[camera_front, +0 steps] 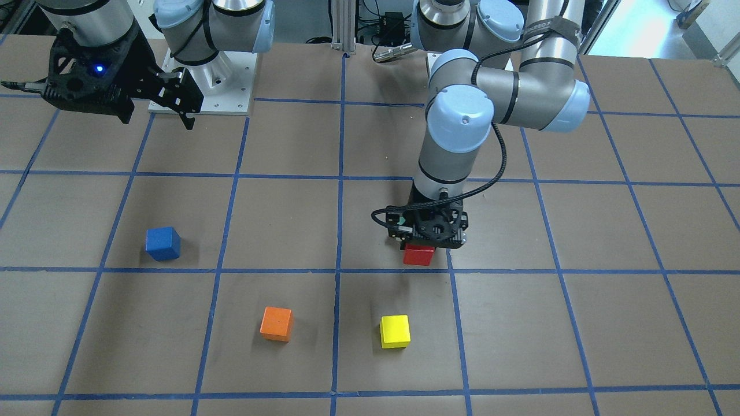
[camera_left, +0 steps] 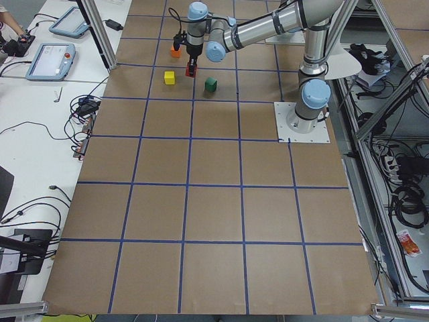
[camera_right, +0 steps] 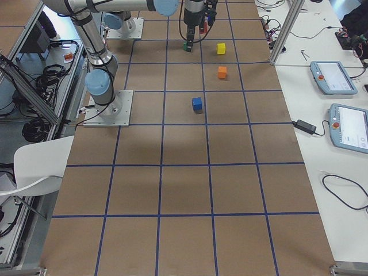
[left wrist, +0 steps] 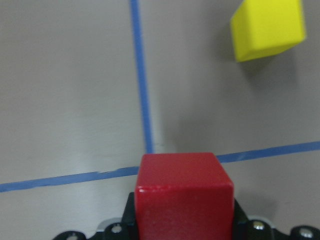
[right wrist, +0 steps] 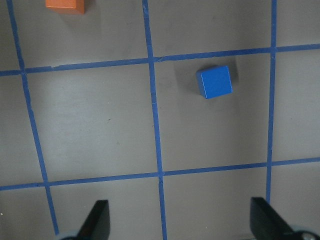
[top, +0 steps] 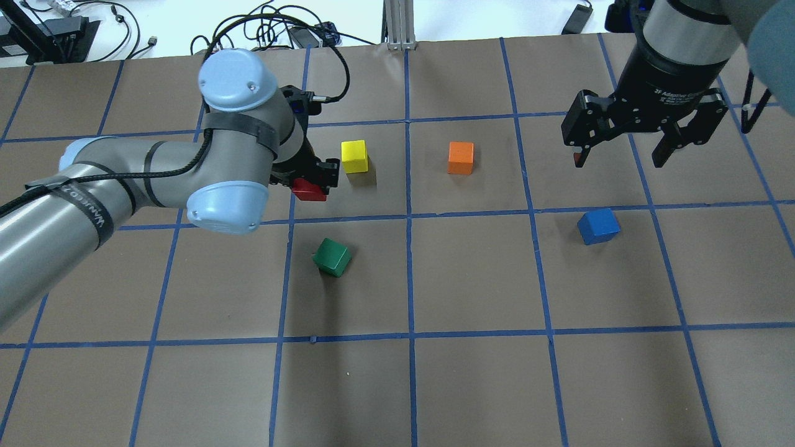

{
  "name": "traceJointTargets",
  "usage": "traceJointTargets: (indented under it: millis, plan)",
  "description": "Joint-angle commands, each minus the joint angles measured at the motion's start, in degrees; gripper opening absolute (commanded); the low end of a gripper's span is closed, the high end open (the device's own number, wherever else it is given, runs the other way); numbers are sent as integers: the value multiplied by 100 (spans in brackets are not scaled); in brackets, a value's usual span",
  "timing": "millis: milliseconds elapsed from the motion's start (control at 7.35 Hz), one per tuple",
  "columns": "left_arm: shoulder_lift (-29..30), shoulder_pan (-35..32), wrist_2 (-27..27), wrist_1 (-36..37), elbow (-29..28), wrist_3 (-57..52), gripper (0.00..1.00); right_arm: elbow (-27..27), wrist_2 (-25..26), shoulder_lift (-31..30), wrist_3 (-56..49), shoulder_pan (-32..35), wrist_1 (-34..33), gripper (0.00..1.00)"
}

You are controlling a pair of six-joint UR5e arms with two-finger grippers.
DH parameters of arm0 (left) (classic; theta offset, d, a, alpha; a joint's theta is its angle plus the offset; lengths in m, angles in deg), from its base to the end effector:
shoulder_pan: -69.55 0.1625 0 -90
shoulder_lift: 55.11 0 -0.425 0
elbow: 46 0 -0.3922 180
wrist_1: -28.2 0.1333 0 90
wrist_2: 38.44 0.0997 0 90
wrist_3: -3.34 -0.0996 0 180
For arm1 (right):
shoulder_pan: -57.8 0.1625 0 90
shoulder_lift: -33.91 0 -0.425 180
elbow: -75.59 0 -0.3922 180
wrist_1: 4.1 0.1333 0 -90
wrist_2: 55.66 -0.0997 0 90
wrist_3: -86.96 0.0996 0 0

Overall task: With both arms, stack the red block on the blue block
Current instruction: 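Carry the red cube with the left gripper toward the table center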

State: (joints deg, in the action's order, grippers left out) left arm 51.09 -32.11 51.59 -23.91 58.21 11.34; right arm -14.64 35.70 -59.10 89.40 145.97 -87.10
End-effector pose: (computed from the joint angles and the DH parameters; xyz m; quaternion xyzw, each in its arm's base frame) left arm -0.2454 -0.5300 0.2863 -0.0318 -0.9974 0.0643 0.0109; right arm 0.1161 -0.4655 0.4993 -0.0368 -0.9986 -0.0368 0.0121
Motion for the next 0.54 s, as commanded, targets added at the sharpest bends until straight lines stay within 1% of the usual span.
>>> traceJointTargets:
  millis: [0, 136, 408]
  plan:
    - [574, -694, 5, 25, -600, 1008, 0, -3, 5, 10, 2, -1, -5, 100]
    - [803, -871, 58, 25, -751, 1089, 0, -3, 22, 19, 37, -1, 4, 100]
    - [1164, -969, 67, 339, -770, 1090, 0, -3, 31, 37, 72, -1, -40, 100]
